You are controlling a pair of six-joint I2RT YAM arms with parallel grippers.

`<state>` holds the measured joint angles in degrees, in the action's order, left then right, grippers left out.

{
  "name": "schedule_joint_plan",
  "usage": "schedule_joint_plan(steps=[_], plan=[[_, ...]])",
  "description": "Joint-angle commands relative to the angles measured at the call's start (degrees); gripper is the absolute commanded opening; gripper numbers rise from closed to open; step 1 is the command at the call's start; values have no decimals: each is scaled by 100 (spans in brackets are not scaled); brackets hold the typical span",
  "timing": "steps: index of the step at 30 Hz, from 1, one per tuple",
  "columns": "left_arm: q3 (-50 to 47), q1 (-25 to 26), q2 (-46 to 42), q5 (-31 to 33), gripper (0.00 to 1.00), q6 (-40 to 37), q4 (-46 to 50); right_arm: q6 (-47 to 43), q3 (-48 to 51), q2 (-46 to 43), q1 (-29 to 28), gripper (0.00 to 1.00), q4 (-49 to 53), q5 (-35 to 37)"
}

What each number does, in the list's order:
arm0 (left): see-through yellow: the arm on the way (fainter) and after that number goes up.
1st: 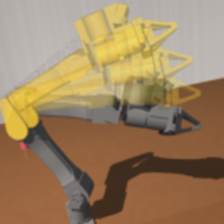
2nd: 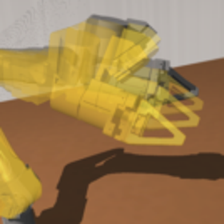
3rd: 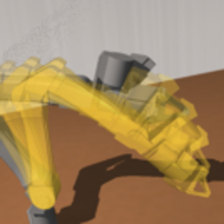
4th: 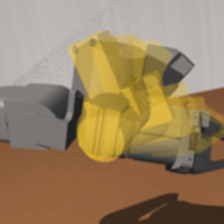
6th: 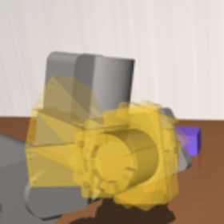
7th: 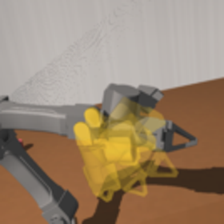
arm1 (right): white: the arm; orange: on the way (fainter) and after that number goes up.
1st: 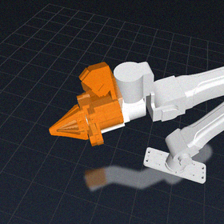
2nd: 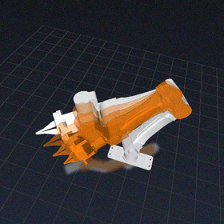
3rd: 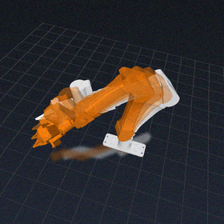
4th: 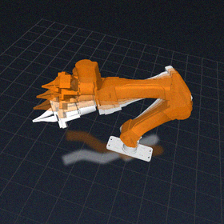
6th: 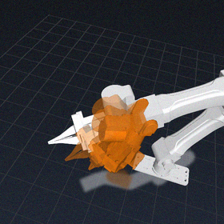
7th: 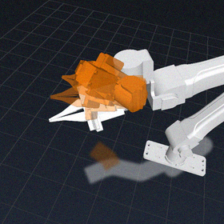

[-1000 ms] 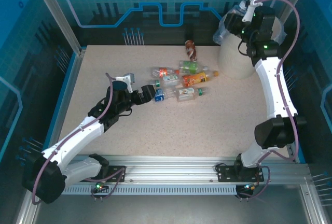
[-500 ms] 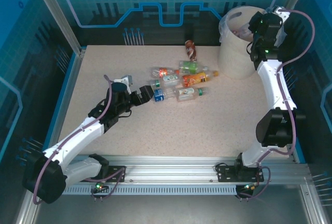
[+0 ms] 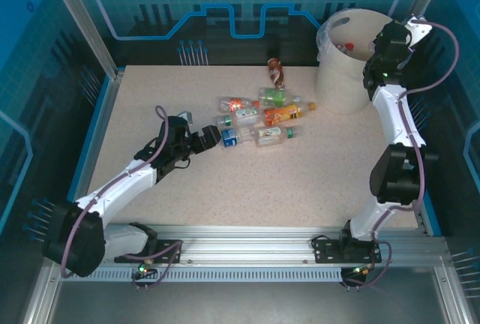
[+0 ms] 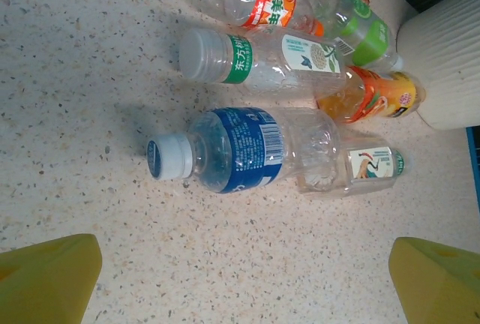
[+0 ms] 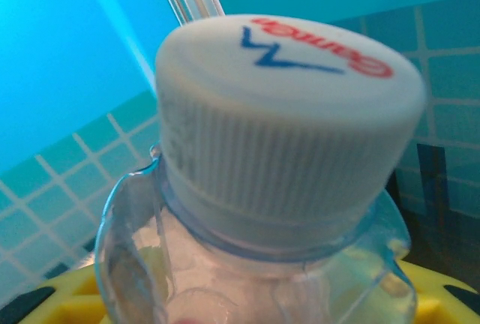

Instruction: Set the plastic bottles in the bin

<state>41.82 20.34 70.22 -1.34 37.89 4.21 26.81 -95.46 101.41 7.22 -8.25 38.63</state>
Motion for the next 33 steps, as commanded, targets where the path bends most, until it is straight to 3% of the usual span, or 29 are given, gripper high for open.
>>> schedule_joint_plan(steps=[1, 10, 19, 30, 33], plan=[[175, -65, 226, -200, 99, -447, -102, -624, -403, 329, 76, 50, -132, 124], [748, -117, 1074, -20, 99, -1602, 199, -1245, -1306, 969, 115, 61, 750, 155], [1133, -135, 1620, -63, 99, -1842, 238, -1174, -2317, 1321, 130, 76, 2106, 190], [1535, -139, 2168, -476, 99, -2273, 325, -919, -1490, 578, 148, 86, 1994, -649], [1699, -135, 2352, -562, 99, -2376, 396, -888, -1174, 292, 148, 95, 1794, -831]])
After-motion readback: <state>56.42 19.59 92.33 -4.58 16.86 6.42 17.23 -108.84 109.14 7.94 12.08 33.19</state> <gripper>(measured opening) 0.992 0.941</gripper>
